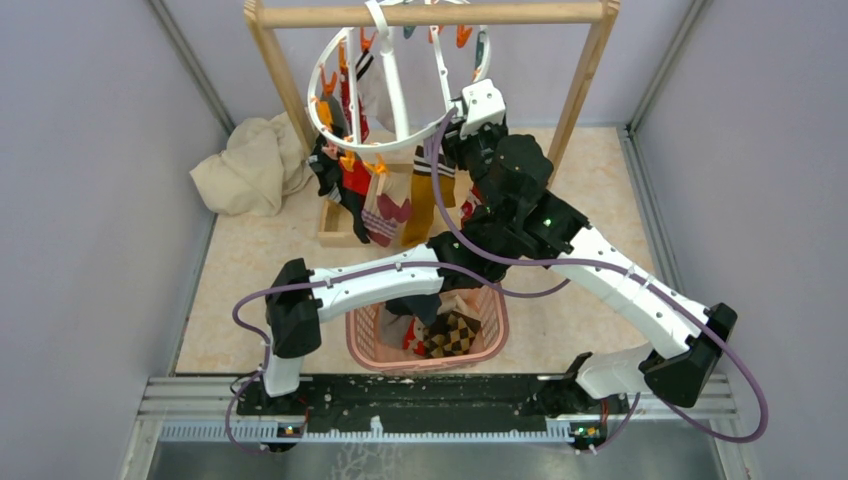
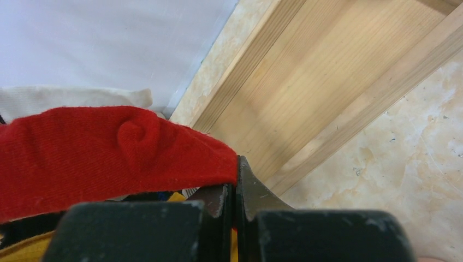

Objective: Remove the socks clipped to the hanger
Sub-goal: Remove the sock from the hanger.

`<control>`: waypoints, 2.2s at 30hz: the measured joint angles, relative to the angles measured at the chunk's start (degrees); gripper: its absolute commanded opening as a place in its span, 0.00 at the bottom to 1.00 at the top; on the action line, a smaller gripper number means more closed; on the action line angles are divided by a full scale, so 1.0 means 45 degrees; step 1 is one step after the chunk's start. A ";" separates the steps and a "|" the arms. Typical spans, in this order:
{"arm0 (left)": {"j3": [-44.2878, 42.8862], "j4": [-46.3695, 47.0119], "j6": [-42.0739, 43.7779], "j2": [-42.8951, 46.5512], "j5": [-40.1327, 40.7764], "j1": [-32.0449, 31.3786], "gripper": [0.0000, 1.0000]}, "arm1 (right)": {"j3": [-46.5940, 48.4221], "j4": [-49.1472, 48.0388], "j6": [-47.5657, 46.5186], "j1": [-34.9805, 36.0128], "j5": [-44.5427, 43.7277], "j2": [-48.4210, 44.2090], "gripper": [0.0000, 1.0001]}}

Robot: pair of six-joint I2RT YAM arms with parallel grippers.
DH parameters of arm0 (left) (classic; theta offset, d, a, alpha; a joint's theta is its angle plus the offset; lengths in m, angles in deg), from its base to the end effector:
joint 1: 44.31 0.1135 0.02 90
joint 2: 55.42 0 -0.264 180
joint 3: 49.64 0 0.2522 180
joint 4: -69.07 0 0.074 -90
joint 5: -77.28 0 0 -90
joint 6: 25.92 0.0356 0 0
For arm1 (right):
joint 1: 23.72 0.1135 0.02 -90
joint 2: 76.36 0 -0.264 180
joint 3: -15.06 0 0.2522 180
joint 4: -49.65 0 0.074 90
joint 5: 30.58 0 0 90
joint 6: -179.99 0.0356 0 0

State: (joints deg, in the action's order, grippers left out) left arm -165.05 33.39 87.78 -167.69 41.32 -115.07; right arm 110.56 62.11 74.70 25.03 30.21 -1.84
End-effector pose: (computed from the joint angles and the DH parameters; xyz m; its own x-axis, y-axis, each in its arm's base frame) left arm 0.1761 -0.4171 0.3206 -0.0298 0.8017 -0.5969 0.3730 0.5630 0.7375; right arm 0.2036 0.2058 0.4738 0.1834 -0.1400 -0.9730 -0.3003 0.9345 -0.1911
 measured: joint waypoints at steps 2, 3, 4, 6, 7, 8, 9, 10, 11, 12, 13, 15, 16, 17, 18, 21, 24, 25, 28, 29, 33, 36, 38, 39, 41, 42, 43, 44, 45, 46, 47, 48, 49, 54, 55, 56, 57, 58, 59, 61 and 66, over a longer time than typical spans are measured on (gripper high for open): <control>0.0019 0.0010 0.0010 0.0010 0.0000 0.0000 0.00 | 0.0000 -0.0005 0.0005 0.0000 0.0019 0.0000 0.48; 0.0049 0.0010 0.0019 0.0019 0.0000 0.0000 0.00 | 0.0000 -0.0005 0.0005 0.0000 0.0034 0.0000 0.45; 0.0063 0.0010 0.0024 0.0029 0.0000 0.0000 0.00 | 0.0000 -0.0010 0.0015 0.0000 0.0053 0.0000 0.44; 0.0092 0.0010 0.0024 0.0049 0.0000 0.0000 0.00 | 0.0000 -0.0010 0.0010 0.0000 0.0097 0.0000 0.35; 0.0107 0.0010 0.0024 0.0068 0.0000 0.0000 0.00 | 0.0000 -0.0015 0.0015 0.0000 0.0126 0.0000 0.29; 0.0126 0.0010 0.0024 0.0083 0.0000 0.0000 0.00 | 0.0000 -0.0029 0.0015 0.0000 0.0165 0.0000 0.24; 0.0146 0.0015 0.0024 0.0117 0.0000 0.0000 0.00 | 0.0000 -0.0034 -0.0024 0.0000 0.0204 0.0000 0.19; 0.0180 0.0010 0.0024 0.0146 -0.0015 0.0000 0.00 | 0.0000 -0.0097 0.0029 0.0000 0.0243 0.0000 0.11; 0.0219 0.0005 0.0024 0.0170 -0.0010 -0.0005 0.00 | 0.0000 -0.0180 0.0068 0.0000 0.0277 0.0000 0.06; 0.0248 0.0010 0.0024 0.0189 -0.0015 -0.0005 0.00 | 0.0000 -0.0228 0.0053 0.0000 0.0291 0.0000 0.03; 0.0277 0.0005 0.0024 0.0189 -0.0015 -0.0005 0.00 | 0.0000 -0.0291 0.0087 0.0000 0.0325 0.0000 0.01; 0.0345 0.0005 0.0024 0.0189 -0.0015 -0.0005 0.00 | -0.0029 -0.0437 0.0141 0.0000 0.0374 0.0000 0.00; 0.0374 0.0000 0.0024 0.0189 -0.0010 -0.0005 0.00 | -0.0087 -0.0505 0.0136 0.0000 0.0408 -0.0015 0.00; 0.0403 0.0010 0.0019 0.0189 -0.0015 -0.0005 0.00 | -0.0107 -0.0515 0.0117 0.0000 0.0432 -0.0019 0.00; 0.0437 0.0010 0.0019 0.0189 -0.0010 -0.0005 0.00 | -0.0121 -0.0520 0.0126 0.0000 0.0457 -0.0015 0.00; 0.0568 0.0005 0.0000 0.0209 -0.0015 -0.0005 0.00 | -0.0160 -0.0520 0.0131 0.0000 0.0510 -0.0024 0.00; 0.0680 0.0000 -0.0024 0.0248 -0.0010 -0.0005 0.00 | -0.0165 -0.0525 0.0165 0.0000 0.0520 -0.0024 0.00; 0.0719 -0.0005 -0.0029 0.0282 -0.0010 -0.0005 0.00 | -0.0165 -0.0520 0.0185 0.0000 0.0520 -0.0024 0.00; 0.0806 -0.0063 -0.0121 0.0457 -0.0015 -0.0005 0.00 | -0.0160 -0.0500 0.0223 0.0000 0.0520 -0.0024 0.00; 0.0811 -0.0068 -0.0155 0.0544 -0.0019 -0.0005 0.00 | -0.0165 -0.0495 0.0248 0.0000 0.0520 -0.0024 0.01; 0.0879 -0.0204 -0.0364 0.0986 -0.0044 -0.0005 0.00 | -0.0151 -0.0437 0.0423 0.0000 0.0549 -0.0053 0.26; 0.0933 -0.0321 -0.0515 0.1132 -0.0155 -0.0005 0.00 | -0.0155 -0.0355 0.0680 0.0000 0.0563 -0.0146 0.53; 0.0957 -0.0335 -0.0636 0.1263 -0.0253 -0.0005 0.00 | -0.0170 -0.0209 0.0879 0.0000 0.0563 -0.0199 0.71; 0.1005 -0.0350 -0.0704 0.1370 -0.0272 -0.0005 0.00 | -0.0194 -0.0107 0.0918 -0.0005 0.0554 -0.0253 0.85; 0.1166 -0.0452 -0.0840 0.1598 -0.0369 0.0000 0.00 | -0.0325 -0.0063 0.1083 0.0000 0.0549 -0.0393 0.89; 0.1224 -0.0500 -0.0928 0.1700 -0.0398 0.0005 0.00 | -0.0398 0.0024 0.1205 0.0000 0.0578 -0.0491 0.89; 0.1253 -0.0549 -0.1015 0.1797 -0.0432 0.0005 0.00 | -0.0500 0.0097 0.1263 0.0000 0.0578 -0.0602 0.89; 0.1292 -0.0568 -0.1088 0.1899 -0.0471 0.0000 0.00 | -0.0583 0.0165 0.1331 0.0000 0.0588 -0.0699 0.89; 0.1331 -0.0602 -0.1156 0.2006 -0.0495 -0.0010 0.00 | -0.0646 0.0248 0.1418 0.0000 0.0588 -0.0777 0.89; 0.1365 -0.0656 -0.1243 0.2093 -0.0515 -0.0029 0.00 | -0.0675 0.0287 0.1472 0.0000 0.0578 -0.0831 0.89; 0.1379 -0.0704 -0.1316 0.2161 -0.0549 -0.0034 0.00 | -0.0704 0.0369 0.1549 0.0000 0.0583 -0.0894 0.89; 0.1394 -0.0753 -0.1375 0.2239 -0.0597 -0.0053 0.00 | -0.0758 0.0457 0.1666 0.0000 0.0578 -0.0981 0.89; 0.1413 -0.0797 -0.1443 0.2312 -0.0651 -0.0058 0.00 | -0.0821 0.0534 0.1744 0.0000 0.0568 -0.1054 0.89; 0.1511 -0.1098 -0.1705 0.2642 -0.0986 -0.0092 0.00 | -0.1331 0.0899 0.2283 -0.0005 0.0529 -0.1666 0.98; 0.1545 -0.1156 -0.1724 0.2701 -0.1103 -0.0102 0.00 | -0.1457 0.0991 0.2463 -0.0005 0.0539 -0.1817 0.99; 0.1564 -0.1234 -0.1758 0.2764 -0.1234 -0.0112 0.00 | -0.1588 0.1088 0.2560 -0.0005 0.0559 -0.1948 0.99; 0.1593 -0.1311 -0.1807 0.2832 -0.1404 -0.0117 0.00 | -0.1695 0.1224 0.2696 -0.0005 0.0573 -0.2074 0.99; 0.1647 -0.1399 -0.1880 0.2929 -0.1608 -0.0141 0.00 | -0.1807 0.1316 0.2880 -0.0005 0.0597 -0.2176 0.98; 0.1676 -0.1496 -0.1928 0.3016 -0.1787 -0.0146 0.00 | -0.1909 0.1433 0.3050 -0.0005 0.0622 -0.2288 0.98; 0.1768 -0.1787 -0.1933 0.3230 -0.2341 -0.0185 0.00 | -0.2084 0.1603 0.3376 0.0019 0.0680 -0.2482 0.98; 0.1860 -0.2467 -0.1943 0.3531 -0.3657 -0.0287 0.00 | -0.2603 0.1889 0.4095 0.0262 0.0845 -0.3065 0.99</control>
State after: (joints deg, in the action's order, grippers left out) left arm -156.67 22.29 79.04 -151.80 24.86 -116.36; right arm 98.84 70.61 93.13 26.21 34.01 -15.63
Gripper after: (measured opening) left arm 0.014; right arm 0.984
